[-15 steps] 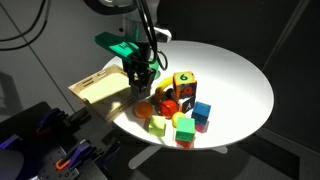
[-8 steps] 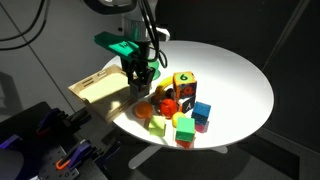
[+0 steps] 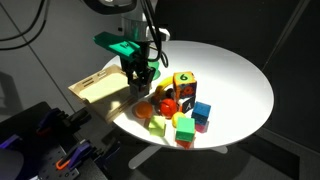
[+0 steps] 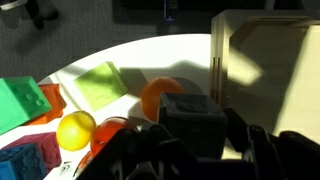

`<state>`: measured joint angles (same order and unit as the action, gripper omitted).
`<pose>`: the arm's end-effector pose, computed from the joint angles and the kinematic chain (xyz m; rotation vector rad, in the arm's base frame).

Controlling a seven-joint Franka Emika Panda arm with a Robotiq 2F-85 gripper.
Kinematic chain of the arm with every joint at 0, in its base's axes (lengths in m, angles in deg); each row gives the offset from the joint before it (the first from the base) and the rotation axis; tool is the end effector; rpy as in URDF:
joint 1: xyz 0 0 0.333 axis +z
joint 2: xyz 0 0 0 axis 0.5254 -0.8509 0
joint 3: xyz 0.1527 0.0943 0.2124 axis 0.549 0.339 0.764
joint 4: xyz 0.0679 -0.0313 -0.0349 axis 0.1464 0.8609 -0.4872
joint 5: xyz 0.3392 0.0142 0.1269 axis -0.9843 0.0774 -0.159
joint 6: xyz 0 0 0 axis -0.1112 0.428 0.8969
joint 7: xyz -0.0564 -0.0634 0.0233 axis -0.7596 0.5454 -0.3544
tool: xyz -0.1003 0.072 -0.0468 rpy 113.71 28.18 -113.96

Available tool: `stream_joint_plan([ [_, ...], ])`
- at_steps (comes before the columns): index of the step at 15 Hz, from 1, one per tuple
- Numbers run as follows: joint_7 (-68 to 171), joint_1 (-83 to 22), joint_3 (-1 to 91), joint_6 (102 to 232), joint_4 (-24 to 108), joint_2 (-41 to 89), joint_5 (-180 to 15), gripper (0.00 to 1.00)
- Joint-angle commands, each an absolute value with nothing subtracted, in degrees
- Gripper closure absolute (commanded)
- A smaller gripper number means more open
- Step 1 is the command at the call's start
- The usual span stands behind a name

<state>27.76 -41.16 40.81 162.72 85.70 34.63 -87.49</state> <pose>0.4316 -0.1370 0.2292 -3.0537 0.0115 0.2771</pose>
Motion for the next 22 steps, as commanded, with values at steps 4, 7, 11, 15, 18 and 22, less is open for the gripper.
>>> stream_joint_plan([
  [4, 26.26, -41.39, 40.95, 161.16, 85.02, 35.64, -87.19, 0.67],
  [7, 27.39, -41.3, 40.97, 162.61, 85.64, 34.62, -87.45, 0.42],
  [11, 27.4, -41.32, 40.99, 162.63, 85.74, 34.35, -87.44, 0.42],
  [15, 27.4, -41.32, 40.99, 162.63, 85.74, 34.35, -87.45, 0.42],
  [18, 27.4, -41.32, 40.99, 162.63, 85.74, 34.35, -87.45, 0.42],
  [22, 27.4, -41.32, 40.99, 162.63, 85.74, 34.35, -87.45, 0.42],
])
